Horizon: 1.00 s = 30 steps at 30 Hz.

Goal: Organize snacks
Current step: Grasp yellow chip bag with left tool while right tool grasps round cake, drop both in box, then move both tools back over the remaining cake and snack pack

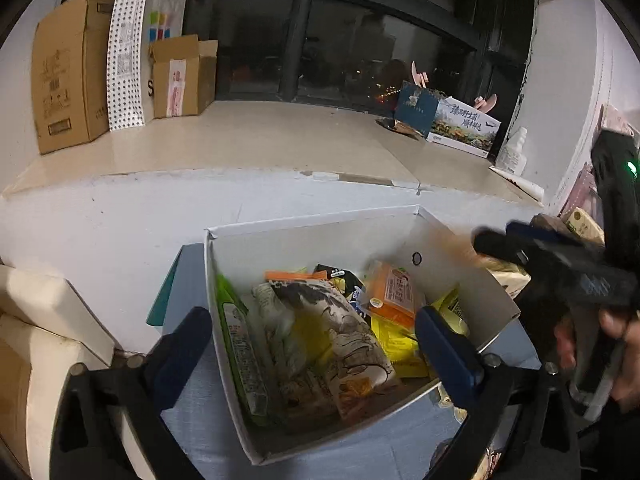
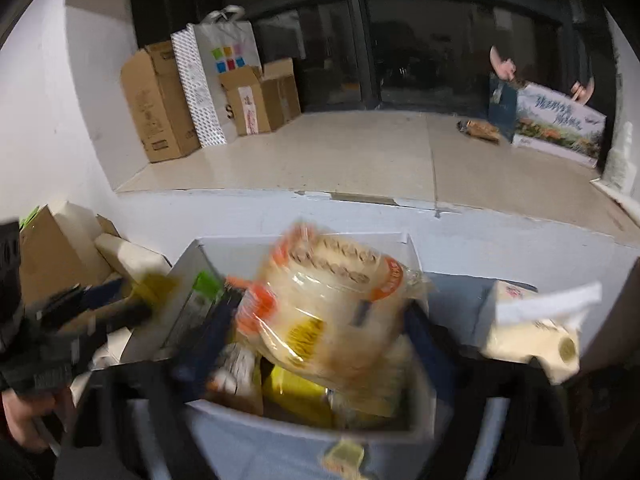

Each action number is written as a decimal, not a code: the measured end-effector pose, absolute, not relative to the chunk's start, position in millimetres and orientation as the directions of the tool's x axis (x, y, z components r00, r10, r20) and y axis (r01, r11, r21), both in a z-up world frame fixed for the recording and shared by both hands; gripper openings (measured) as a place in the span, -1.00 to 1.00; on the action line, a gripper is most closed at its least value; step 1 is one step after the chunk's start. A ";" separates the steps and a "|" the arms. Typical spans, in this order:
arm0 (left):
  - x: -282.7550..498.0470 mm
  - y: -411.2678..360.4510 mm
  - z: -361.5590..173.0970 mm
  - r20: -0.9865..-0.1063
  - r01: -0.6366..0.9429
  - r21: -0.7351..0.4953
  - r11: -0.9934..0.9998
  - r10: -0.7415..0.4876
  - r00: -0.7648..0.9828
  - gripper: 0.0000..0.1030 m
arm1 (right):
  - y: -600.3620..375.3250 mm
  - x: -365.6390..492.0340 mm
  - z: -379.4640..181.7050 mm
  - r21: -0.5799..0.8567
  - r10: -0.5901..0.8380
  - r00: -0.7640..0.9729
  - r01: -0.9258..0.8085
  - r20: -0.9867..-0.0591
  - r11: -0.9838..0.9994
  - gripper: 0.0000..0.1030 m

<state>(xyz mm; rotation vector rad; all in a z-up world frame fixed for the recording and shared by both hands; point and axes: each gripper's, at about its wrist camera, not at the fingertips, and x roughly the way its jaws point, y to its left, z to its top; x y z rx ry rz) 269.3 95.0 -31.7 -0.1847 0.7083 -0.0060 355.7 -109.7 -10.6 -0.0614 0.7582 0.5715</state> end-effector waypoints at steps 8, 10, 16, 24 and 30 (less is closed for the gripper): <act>245.6 105.5 -28.3 -0.630 -0.059 -0.179 0.982 -0.068 0.773 1.00 | -112.4 347.3 -6.2 0.115 0.449 0.616 -0.504 -0.647 0.856 1.00; 235.7 106.6 -22.8 -0.617 -0.060 -0.184 0.981 -0.068 0.784 1.00 | -116.2 335.8 -1.9 0.109 0.460 0.623 -0.517 -0.633 0.849 1.00; 189.1 89.1 -7.1 -0.575 -0.007 -0.126 0.992 -0.067 0.815 1.00 | -134.9 281.1 14.0 0.101 0.527 0.635 -0.581 -0.565 0.808 1.00; 117.2 53.1 -11.7 -0.544 0.082 -0.116 0.990 -0.132 0.829 1.00 | -180.9 181.5 -2.2 0.121 0.624 0.580 -0.674 -0.525 0.728 1.00; 78.8 24.2 -33.0 -0.574 0.121 -0.156 0.980 -0.190 0.796 1.00 | -207.8 122.5 -25.8 0.110 0.618 0.585 -0.673 -0.525 0.731 1.00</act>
